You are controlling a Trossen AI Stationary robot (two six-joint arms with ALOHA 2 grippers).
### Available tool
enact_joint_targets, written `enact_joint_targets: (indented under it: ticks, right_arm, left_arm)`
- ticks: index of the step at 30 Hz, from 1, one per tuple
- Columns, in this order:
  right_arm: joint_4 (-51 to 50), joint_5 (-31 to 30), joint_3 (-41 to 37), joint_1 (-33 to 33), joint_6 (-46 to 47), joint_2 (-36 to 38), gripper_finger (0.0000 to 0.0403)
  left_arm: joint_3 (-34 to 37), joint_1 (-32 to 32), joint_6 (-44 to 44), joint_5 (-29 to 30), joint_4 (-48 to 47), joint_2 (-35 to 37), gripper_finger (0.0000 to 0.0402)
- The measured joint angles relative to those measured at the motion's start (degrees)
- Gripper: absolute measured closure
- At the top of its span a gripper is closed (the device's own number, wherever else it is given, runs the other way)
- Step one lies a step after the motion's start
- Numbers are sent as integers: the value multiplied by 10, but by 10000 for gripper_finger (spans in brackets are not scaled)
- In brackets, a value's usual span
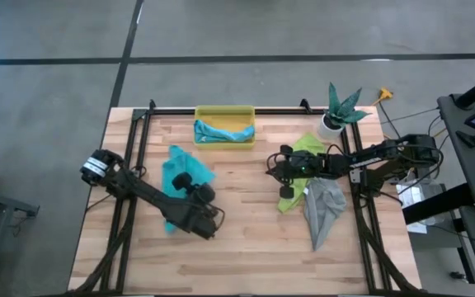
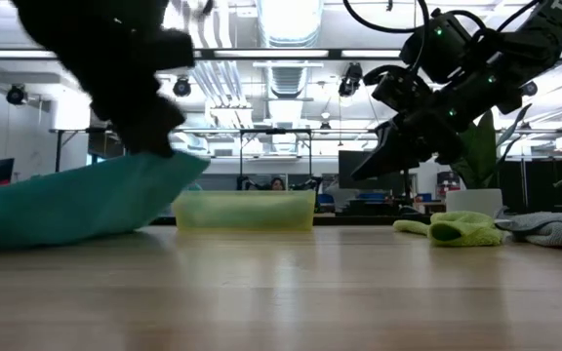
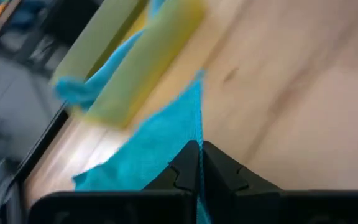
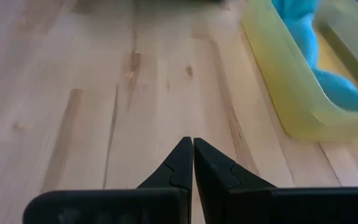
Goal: Roll microfiber towels into tight, uniform cylinder then place into a basket
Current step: Roll the light blue towel
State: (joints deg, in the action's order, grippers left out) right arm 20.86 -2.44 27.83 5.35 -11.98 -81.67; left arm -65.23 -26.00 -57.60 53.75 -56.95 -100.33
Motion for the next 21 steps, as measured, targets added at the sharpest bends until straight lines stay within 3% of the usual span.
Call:
enact_joint_targets:
  ticks: [6, 12, 21]
  right_arm:
    - [55, 54, 0, -44, -15, 0, 394]
    - [83, 53, 0, -88, -64, -30, 383]
    - [165, -52, 37, -108, -114, -120, 287]
  left_arm:
    - [-19, 1, 158, -2, 145, 0, 401]
    - [-20, 1, 262, -19, 250, 0, 401]
    - [-19, 2, 285, -25, 270, 0, 401]
